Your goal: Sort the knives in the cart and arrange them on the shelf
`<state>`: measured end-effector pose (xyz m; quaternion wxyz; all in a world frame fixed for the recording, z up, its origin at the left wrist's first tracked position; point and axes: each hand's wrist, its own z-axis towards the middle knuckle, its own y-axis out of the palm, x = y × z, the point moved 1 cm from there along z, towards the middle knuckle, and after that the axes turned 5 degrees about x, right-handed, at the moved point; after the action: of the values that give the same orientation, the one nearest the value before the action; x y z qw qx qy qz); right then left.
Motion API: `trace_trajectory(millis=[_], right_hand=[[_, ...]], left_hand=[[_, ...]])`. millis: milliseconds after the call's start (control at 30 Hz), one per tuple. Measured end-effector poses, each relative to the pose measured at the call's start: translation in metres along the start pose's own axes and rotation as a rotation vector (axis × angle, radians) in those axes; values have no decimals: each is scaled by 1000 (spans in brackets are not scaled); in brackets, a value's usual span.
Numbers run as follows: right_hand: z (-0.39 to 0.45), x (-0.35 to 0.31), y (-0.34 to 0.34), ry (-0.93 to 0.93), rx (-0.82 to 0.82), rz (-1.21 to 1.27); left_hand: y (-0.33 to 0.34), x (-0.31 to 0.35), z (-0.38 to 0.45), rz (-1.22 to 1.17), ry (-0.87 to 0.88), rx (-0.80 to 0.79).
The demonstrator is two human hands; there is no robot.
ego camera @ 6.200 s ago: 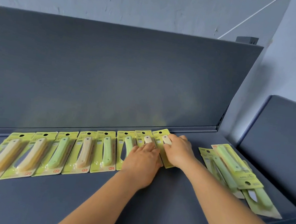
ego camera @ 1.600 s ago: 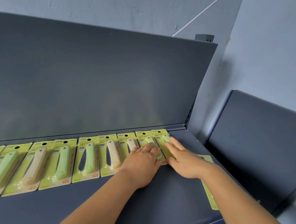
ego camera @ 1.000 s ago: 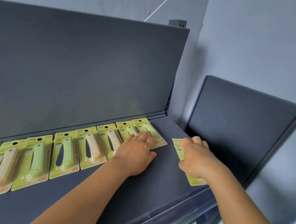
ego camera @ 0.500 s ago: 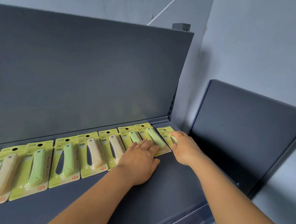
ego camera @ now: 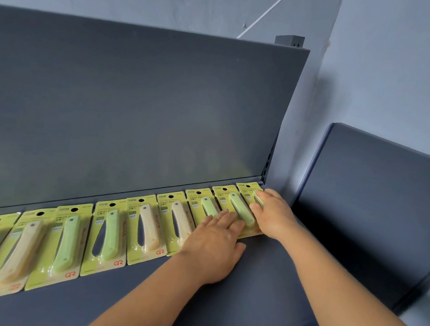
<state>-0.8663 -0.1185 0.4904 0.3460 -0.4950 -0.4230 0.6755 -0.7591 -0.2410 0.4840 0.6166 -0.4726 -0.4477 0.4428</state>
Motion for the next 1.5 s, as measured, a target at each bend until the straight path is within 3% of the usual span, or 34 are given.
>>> trace_trajectory(millis=[267,433,800,933,1200,1500], right_hand=[[-23,-19,-14,-250,-152,-157],[-28,-20,-6,-242,-258,-176],[-34,-27,-5,-264,-214,-202],[-40,-42,-15,-296,-165,-177],[-94,-146,-17,-508,-19,89],[-200,-321,34,-739,-43,198]], left_hand=[[-8,-11,-4,45,-197,26],[-3,-17,-6,67,-189,-27],[-18,-14,-10,99,-181,6],[-41,-21,-24,90,-214,85],[-90,-77,-135,87,-363,297],[-134,-181,-326,157,-524,367]])
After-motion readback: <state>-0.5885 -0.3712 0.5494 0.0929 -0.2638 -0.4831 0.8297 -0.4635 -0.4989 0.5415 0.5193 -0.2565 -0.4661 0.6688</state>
